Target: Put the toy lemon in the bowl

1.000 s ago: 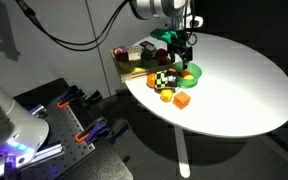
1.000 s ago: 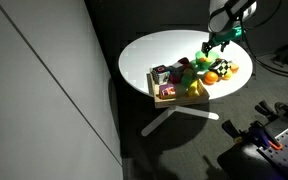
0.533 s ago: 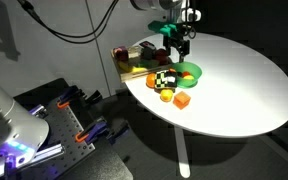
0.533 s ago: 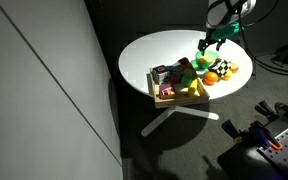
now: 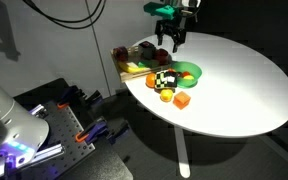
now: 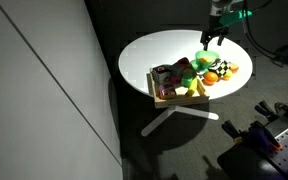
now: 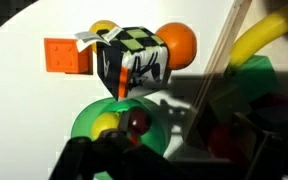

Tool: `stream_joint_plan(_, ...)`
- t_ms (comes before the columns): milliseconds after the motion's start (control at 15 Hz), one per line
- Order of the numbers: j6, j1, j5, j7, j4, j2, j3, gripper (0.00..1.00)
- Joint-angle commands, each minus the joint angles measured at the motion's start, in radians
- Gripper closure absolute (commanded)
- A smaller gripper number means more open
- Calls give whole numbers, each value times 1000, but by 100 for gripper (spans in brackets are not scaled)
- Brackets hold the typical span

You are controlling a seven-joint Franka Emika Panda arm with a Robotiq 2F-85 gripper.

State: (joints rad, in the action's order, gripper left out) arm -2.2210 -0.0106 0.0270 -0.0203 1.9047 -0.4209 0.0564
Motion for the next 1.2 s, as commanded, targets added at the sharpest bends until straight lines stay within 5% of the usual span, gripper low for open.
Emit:
stream_joint_plan(0, 130, -20, -20, 79, 26, 74, -29, 0)
stream_joint_plan(333, 246, 2, -1, 47, 70, 153, -36, 0)
stream_joint_plan(867, 208, 26, 13, 24, 207, 304, -48, 0)
stream_joint_plan(1133, 231, 20, 0, 42, 163, 255, -49, 0)
